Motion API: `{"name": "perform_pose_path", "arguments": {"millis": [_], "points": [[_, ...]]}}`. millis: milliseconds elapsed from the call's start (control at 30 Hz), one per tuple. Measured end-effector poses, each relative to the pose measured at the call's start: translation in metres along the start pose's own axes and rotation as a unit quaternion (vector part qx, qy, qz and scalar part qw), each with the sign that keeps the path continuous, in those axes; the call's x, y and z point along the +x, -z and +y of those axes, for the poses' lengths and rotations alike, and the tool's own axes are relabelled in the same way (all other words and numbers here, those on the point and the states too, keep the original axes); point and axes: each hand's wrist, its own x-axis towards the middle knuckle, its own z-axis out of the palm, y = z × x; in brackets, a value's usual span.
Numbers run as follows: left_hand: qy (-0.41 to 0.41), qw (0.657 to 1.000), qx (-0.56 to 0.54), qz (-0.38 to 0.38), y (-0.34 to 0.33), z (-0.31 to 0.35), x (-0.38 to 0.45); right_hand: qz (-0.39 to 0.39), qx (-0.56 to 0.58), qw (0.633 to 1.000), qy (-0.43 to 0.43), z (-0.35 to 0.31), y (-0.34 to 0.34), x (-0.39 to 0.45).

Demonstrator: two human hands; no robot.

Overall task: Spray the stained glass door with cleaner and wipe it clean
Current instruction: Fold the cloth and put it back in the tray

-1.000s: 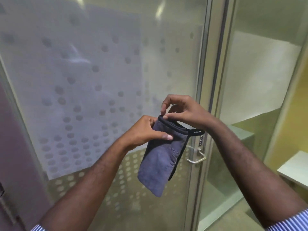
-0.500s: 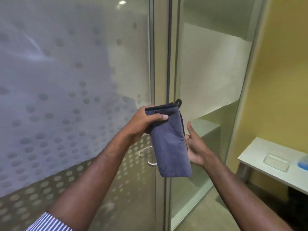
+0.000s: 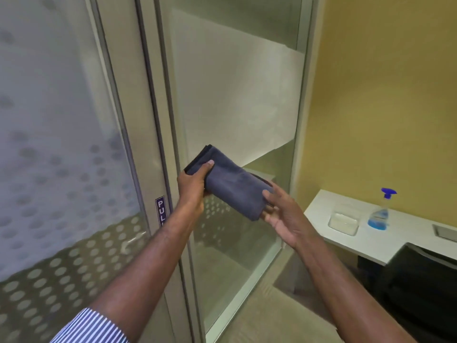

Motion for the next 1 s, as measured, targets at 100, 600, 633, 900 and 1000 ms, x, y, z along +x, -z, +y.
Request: {"name": "perform_pose_path", "arguments": {"millis": [100,600,633,900,1000], "points": [[0.04,0.998,0.026,-0.043,-0.024,-0.024,0.011,0.07,-0.071,0.995,0.012,-0.024,0.034,0.013],[0.187,0.904,0.217,-0.316,-0.154,-0.149,0.111,0.246,-0.284,0.927,0.006,-0.12,0.203,0.072],[0.182,0.898,0.231,-0.328,-0.166,-0.159,0.121,0.26,-0.291,0.921,0.002,-0.122,0.215,0.08],[0.195,0.849,0.283,-0.402,-0.272,-0.235,0.199,0.373,-0.288,0.881,-0.031,-0.15,0.293,0.155],[0.213,0.828,0.288,-0.432,-0.309,-0.264,0.227,0.405,-0.275,0.871,-0.033,-0.158,0.324,0.181]]}}
